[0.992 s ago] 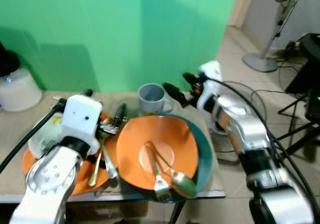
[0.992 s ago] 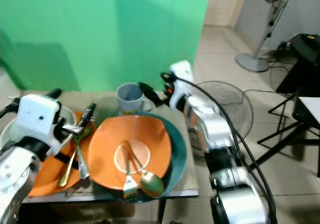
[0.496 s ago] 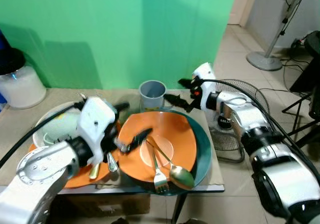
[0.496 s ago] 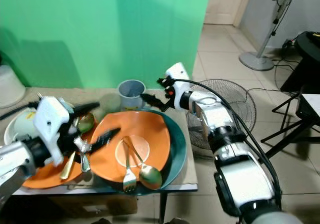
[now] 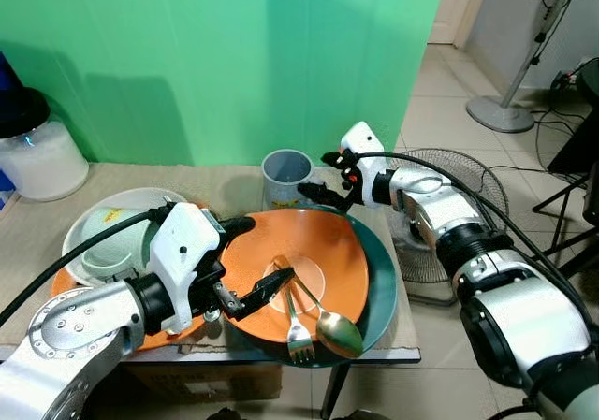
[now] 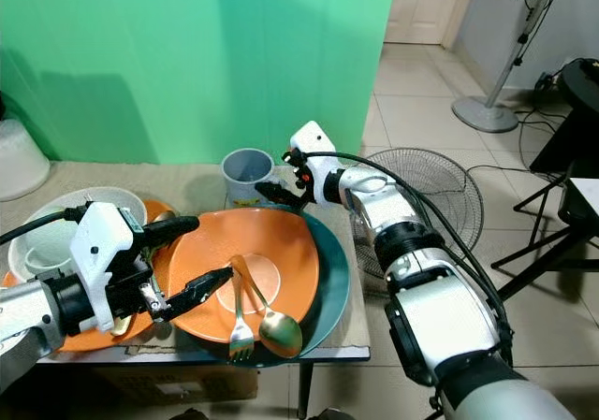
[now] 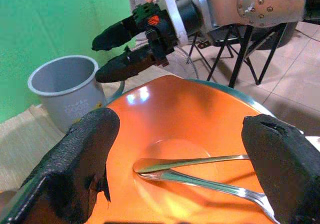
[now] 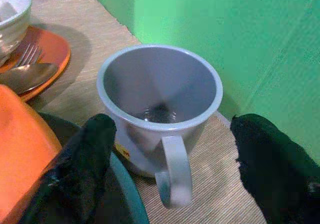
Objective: Setting the table
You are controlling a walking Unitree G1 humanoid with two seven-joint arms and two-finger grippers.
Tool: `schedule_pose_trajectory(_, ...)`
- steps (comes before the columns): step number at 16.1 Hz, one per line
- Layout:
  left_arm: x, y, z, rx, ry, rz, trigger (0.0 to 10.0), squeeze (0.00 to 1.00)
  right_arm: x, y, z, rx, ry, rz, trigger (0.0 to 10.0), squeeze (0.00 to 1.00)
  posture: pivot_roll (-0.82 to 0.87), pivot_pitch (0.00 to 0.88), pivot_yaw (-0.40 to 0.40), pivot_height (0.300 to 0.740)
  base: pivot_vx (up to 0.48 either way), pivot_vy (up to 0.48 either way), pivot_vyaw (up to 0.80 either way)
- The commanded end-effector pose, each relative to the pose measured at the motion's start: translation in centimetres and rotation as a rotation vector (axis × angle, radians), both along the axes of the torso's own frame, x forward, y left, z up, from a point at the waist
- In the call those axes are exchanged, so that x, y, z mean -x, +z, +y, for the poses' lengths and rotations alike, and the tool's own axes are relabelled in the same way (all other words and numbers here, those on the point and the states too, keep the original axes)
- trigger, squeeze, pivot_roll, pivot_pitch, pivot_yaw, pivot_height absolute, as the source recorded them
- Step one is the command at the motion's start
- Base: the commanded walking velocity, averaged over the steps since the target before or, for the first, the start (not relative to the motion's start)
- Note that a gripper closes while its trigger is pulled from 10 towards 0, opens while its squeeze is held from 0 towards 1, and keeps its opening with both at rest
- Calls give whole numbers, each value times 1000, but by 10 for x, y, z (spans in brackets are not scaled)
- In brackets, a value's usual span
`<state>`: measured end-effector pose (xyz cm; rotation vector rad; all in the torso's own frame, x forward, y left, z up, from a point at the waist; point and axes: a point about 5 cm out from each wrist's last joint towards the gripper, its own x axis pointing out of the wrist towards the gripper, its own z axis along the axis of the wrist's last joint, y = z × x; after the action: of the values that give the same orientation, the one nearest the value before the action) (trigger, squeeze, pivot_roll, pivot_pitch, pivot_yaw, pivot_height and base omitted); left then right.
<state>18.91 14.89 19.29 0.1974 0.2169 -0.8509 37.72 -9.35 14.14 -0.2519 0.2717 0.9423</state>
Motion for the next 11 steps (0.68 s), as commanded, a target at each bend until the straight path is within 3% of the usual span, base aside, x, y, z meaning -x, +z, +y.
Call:
schedule_pose_trajectory(1, 2, 3, 1, -8, -3, -9, 10000, 0, -3, 6, -1, -10, -10, 1, 0, 0, 44, 0, -20, 740, 0, 0, 0)
schedule_pose_trajectory(9, 5, 0, 2, -17, -6, 5, 10000, 0, -1, -7, -1, 75, -4, 100, 39, 0, 43, 0, -30, 740, 0, 0, 0)
schedule_pose_trajectory(11, 7, -1, 2, -24, -7, 11, 10000, 0, -2, -8, 2, 74, -44, 108, 2039, 0, 48, 0, -33, 740, 0, 0, 0)
